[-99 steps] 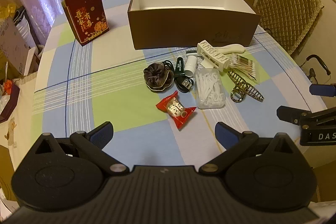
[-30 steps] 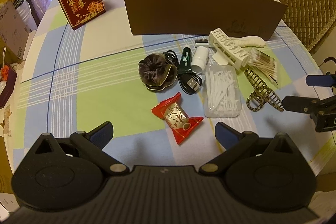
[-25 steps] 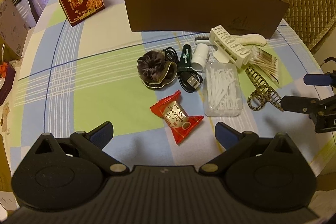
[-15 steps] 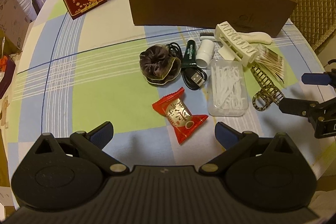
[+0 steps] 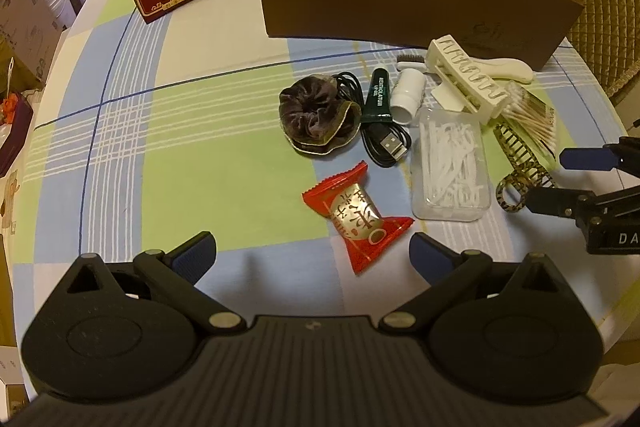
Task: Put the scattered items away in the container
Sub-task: 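Grasp the leopard-print hair clip with the right tool while the left tool grasps the red candy packet, then carry the hair clip and candy packet into the box and open both tools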
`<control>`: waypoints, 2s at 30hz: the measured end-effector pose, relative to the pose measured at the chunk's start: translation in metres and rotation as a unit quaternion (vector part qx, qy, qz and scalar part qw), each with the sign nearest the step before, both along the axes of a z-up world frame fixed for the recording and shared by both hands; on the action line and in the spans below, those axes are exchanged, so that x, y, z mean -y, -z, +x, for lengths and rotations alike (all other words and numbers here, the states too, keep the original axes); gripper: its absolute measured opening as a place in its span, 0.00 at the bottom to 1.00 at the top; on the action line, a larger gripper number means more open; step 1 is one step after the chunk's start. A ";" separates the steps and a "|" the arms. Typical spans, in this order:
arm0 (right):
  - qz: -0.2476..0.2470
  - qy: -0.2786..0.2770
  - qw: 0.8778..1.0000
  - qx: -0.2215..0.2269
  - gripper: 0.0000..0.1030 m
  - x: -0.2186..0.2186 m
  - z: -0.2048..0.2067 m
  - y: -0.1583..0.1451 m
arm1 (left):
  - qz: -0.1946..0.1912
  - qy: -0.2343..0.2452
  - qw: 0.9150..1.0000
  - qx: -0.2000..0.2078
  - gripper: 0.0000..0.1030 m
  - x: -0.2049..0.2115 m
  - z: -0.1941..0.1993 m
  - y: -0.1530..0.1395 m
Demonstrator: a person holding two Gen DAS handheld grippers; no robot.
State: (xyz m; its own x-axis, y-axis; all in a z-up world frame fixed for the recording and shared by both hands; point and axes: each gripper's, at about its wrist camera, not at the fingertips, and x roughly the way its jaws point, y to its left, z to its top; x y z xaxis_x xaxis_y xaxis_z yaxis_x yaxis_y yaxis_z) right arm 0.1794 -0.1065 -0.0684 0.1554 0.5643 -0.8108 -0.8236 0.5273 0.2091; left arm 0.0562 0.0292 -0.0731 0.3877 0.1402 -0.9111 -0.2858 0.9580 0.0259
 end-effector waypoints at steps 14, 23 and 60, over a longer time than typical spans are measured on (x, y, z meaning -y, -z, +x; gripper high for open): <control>-0.012 -0.013 1.000 -0.007 0.78 -0.009 0.002 0.016 | -0.001 -0.009 1.000 -0.007 0.99 -0.004 0.002 0.005; -0.024 -0.020 0.999 0.015 0.43 -0.014 0.002 0.024 | -0.002 -0.019 1.000 -0.010 0.98 -0.007 0.002 0.008; -0.026 0.004 1.000 -0.012 0.43 0.021 -0.005 0.012 | -0.071 -0.015 0.997 0.014 0.22 -0.016 0.009 0.029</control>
State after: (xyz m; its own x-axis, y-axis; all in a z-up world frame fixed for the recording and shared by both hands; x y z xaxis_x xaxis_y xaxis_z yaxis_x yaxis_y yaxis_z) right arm 0.1746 -0.1280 -0.0803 0.1393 0.5208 -0.8422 -0.8141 0.5445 0.2020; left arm 0.0651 0.0456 -0.1022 0.4108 0.0229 -0.9114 -0.3131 0.9424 -0.1175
